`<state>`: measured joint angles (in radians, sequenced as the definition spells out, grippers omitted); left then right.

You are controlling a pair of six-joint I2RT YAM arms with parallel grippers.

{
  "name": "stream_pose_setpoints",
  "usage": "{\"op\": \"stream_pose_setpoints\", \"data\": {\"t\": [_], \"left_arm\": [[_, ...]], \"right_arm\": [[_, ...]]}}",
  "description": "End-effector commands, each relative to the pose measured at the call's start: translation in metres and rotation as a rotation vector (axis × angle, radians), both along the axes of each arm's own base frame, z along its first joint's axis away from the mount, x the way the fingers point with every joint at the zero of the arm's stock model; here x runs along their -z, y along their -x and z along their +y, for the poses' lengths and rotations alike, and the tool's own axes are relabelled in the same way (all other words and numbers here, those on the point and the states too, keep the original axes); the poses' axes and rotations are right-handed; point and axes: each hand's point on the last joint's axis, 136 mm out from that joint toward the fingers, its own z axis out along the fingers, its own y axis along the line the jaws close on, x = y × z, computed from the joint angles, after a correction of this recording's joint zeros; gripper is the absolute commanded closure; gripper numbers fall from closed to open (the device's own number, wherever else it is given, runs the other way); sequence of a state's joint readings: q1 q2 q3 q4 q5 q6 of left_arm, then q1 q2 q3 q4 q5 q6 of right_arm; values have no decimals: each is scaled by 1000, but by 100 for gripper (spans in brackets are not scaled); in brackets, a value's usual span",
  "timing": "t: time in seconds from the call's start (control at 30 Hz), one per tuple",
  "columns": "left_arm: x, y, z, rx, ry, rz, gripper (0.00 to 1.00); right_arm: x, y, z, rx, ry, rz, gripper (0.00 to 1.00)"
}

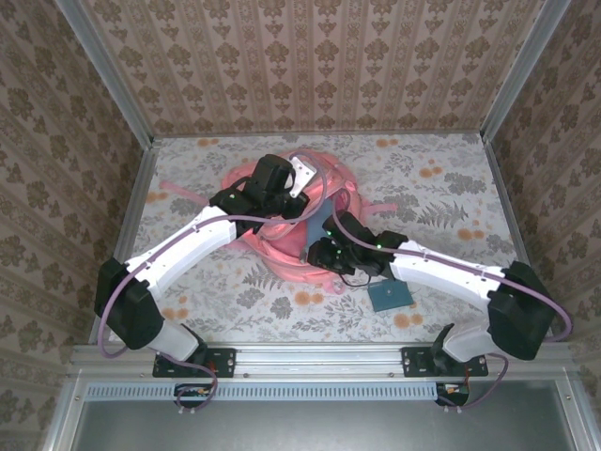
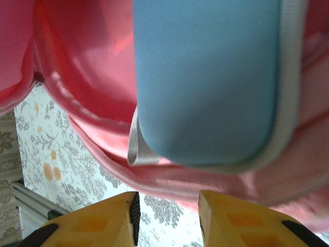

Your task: Pack books, pencil case, and school supplies into a backpack

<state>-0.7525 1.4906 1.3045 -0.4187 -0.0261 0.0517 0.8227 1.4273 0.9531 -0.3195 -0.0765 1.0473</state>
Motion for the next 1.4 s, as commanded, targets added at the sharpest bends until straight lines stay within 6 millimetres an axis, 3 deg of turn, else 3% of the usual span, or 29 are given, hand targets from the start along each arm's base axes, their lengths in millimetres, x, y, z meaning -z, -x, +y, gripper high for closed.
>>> {"op": "stream_pose_setpoints", "data": {"t": [0.0,0.13,0.4,0.77,1.17,1.37], "left_arm": [[-38,-6,-15,12,112,-85,99],[-39,-3,-14,17,114,-85,99],[-37,1,-14,35,111,-75,100],[-34,3,-16,41,120,-59,100],[-24,10,-22,82,138,-17,100],[-24,9,-26,84,165,4,100]], "right_arm": [[2,-20,7,68,-29,-34,63],[8,-33,0,106,16,-46,64],[5,-74,-35,230,63,-109,63],[-3,-116,-49,275,23,-173,63],[-14,-162,-28,269,-147,-252,74],[-11,-178,-32,302,-178,-258,79]]}}
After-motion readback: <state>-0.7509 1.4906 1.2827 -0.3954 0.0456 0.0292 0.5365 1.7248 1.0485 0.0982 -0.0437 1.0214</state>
